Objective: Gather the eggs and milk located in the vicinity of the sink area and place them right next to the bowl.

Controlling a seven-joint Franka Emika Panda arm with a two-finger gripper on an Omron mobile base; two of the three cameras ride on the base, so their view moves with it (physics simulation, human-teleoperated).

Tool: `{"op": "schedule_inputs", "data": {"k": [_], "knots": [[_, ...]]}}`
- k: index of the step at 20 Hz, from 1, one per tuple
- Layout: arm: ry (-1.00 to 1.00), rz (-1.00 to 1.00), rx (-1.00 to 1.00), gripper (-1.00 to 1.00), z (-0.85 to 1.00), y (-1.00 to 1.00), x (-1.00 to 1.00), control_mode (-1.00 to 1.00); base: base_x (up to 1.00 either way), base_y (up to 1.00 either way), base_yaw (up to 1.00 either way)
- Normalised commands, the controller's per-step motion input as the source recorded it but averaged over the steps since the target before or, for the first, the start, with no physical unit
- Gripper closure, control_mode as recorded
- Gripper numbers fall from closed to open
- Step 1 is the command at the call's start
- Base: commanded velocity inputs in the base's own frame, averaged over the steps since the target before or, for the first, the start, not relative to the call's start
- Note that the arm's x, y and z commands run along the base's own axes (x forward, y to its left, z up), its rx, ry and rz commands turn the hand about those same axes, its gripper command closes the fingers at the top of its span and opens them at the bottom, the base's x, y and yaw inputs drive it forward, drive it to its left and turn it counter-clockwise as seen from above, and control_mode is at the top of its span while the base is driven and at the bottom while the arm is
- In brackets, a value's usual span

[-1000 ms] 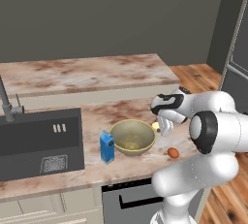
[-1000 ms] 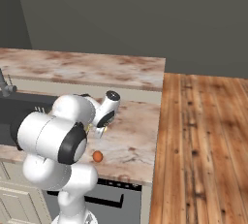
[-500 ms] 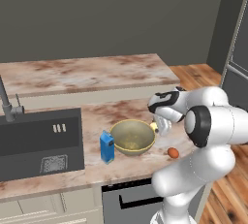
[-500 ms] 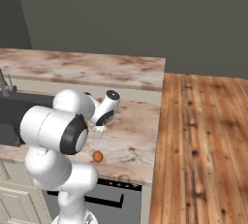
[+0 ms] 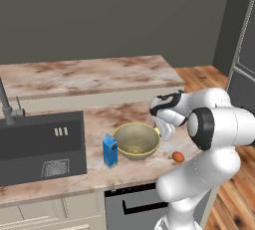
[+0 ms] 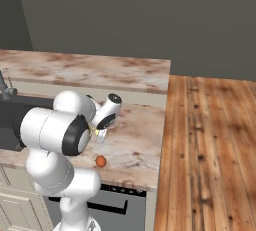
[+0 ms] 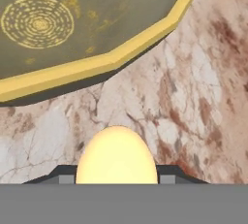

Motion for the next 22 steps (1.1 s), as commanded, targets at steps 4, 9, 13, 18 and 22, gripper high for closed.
{"op": "schedule_inputs", "data": {"k": [4,9,13,18,22], "knots": [[0.00,0.09,0.00,1.00,-0.11,0.12,0.00,-1.00,0.00,0.00,0.00],[0.00,0.07,0.00,1.00,-0.13,0.00,0.00,-1.00,0.00,0.00,0.00],[0.00,0.07,0.00,1.00,-0.09,0.00,-0.02,-1.00,0.00,0.00,0.00],[0.00,0.06,0.00,1.00,-0.06,0.02,0.00,-1.00,0.00,0.00,0.00],[0.00,0.03,0.00,1.00,-0.05,0.10,0.00,-1.00,0.00,0.00,0.00]]}}
